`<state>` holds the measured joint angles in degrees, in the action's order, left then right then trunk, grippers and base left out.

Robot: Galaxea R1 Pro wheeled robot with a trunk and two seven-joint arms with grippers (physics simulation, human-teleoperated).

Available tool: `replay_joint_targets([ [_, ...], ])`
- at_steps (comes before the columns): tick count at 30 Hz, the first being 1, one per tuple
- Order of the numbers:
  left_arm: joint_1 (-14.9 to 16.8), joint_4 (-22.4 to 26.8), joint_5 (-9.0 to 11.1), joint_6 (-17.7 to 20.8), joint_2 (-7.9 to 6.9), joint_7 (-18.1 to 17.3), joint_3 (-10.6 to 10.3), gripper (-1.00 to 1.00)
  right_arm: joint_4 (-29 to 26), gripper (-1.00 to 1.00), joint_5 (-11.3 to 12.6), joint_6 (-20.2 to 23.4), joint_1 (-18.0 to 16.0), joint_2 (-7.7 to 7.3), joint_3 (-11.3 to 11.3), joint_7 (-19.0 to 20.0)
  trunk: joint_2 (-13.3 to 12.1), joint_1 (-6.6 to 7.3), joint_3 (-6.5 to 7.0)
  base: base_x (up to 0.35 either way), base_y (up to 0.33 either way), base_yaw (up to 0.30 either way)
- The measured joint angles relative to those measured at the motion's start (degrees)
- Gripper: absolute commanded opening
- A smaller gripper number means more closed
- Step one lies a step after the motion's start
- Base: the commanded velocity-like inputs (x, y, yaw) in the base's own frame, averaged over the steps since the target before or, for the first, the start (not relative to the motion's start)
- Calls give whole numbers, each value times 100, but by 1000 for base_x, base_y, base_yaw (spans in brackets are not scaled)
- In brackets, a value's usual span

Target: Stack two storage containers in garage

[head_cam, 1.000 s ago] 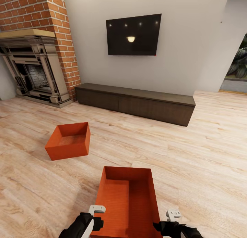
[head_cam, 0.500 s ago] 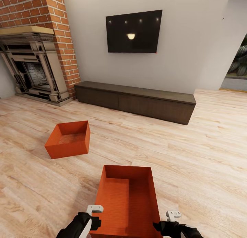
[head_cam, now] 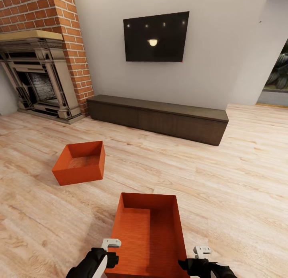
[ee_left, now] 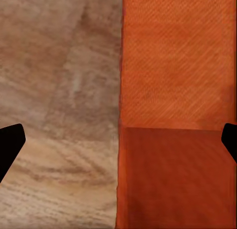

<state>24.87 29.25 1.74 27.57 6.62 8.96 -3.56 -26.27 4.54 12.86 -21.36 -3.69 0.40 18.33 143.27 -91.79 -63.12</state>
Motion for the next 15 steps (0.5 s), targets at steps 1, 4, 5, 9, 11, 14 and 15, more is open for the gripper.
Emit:
replay_joint_targets([
  [1,0,2,0,0,5,0,0,100,0,100,0,0,0,0,0,1,0,0,0,0,0,0],
  [4,0,9,1,-1,5,0,0,100,0,100,0,0,0,2,0,2,0,0,0,0,0,0],
  [5,0,14,0,-1,-2,0,0,100,0,100,0,0,0,-1,0,2,0,0,0,0,0,0],
  [9,0,24,2,-1,3,0,0,100,0,100,0,0,0,1,0,-3,3,-5,-44,0,0,0],
  [11,0,26,1,-1,3,0,0,100,0,100,0,0,0,2,0,-2,3,-5,-44,0,0,0],
  [14,0,27,0,-6,-1,0,0,100,0,100,0,-2,0,1,0,-4,3,-5,-44,0,0,0],
  [15,0,27,1,-7,1,0,0,100,0,100,0,-4,0,2,0,-4,3,-5,-44,0,0,0],
])
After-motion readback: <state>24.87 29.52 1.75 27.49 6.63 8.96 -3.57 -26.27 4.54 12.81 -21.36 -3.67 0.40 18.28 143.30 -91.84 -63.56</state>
